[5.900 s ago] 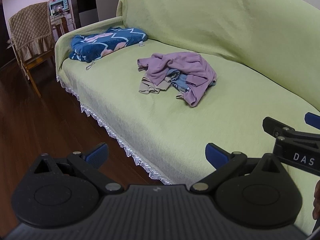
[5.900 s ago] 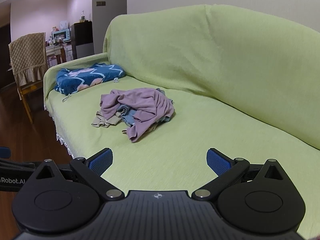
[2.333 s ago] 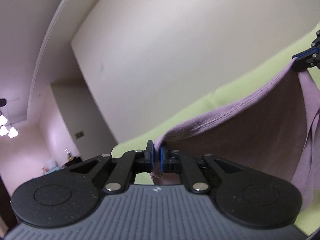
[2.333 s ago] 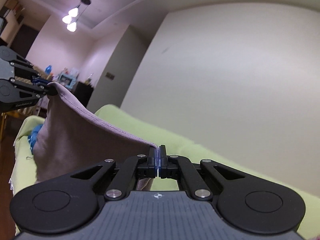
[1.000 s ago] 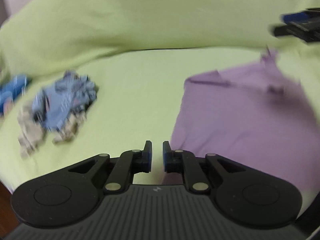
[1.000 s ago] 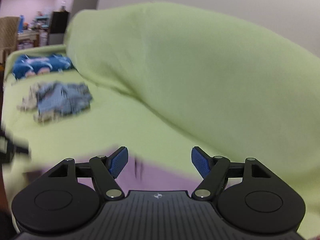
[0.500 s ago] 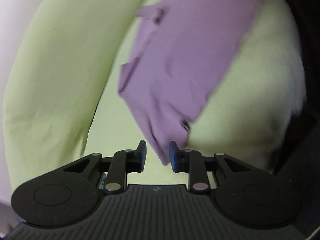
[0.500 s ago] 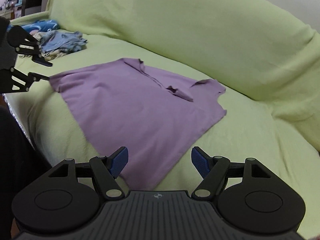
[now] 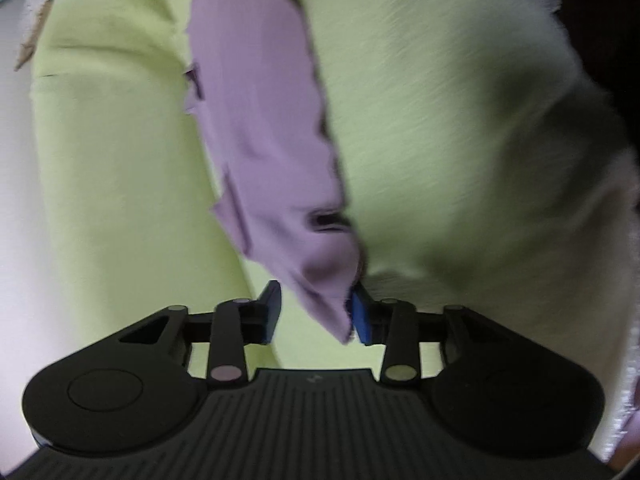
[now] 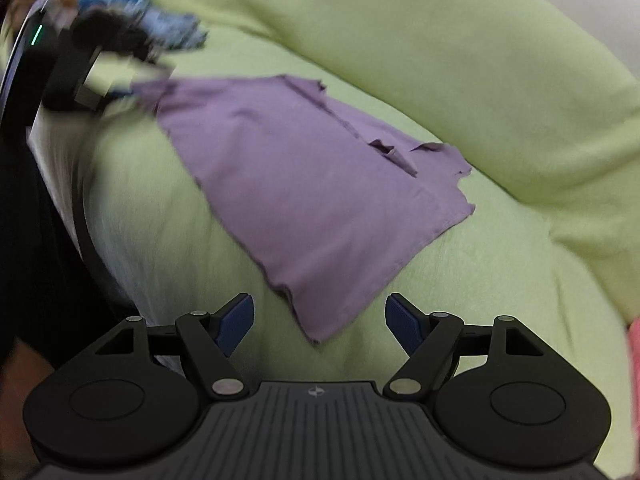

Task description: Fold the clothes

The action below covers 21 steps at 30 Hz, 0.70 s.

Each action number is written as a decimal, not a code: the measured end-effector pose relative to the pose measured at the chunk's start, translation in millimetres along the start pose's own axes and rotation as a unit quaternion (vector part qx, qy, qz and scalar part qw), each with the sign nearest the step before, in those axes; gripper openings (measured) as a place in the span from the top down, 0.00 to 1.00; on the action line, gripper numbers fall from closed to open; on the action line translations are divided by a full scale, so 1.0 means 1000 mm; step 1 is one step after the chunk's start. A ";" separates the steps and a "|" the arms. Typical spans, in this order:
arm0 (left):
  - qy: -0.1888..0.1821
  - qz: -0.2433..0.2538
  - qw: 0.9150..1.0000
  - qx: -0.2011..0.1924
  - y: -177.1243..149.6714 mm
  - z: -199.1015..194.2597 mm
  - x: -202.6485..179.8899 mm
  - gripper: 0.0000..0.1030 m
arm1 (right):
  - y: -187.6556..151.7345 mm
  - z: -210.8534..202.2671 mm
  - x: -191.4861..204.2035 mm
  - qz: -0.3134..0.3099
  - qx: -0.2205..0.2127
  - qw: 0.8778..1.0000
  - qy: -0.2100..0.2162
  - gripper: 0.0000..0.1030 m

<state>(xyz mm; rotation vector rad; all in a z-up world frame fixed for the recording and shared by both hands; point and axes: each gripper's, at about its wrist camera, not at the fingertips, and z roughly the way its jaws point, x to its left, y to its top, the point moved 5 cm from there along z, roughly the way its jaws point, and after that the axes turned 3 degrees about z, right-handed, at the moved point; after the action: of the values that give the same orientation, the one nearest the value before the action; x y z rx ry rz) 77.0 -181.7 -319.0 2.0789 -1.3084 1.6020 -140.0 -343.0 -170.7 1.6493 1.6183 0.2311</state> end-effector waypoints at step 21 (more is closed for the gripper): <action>-0.089 -0.230 0.969 -0.009 0.002 0.007 -0.017 0.98 | -0.033 0.059 0.033 -0.229 -0.013 0.960 -0.163 0.93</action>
<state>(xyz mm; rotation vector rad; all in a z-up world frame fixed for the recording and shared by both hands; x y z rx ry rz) 79.8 -178.2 -336.6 2.3363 -0.7921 1.2236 -123.1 -341.3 -243.8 1.1733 1.6725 -0.2451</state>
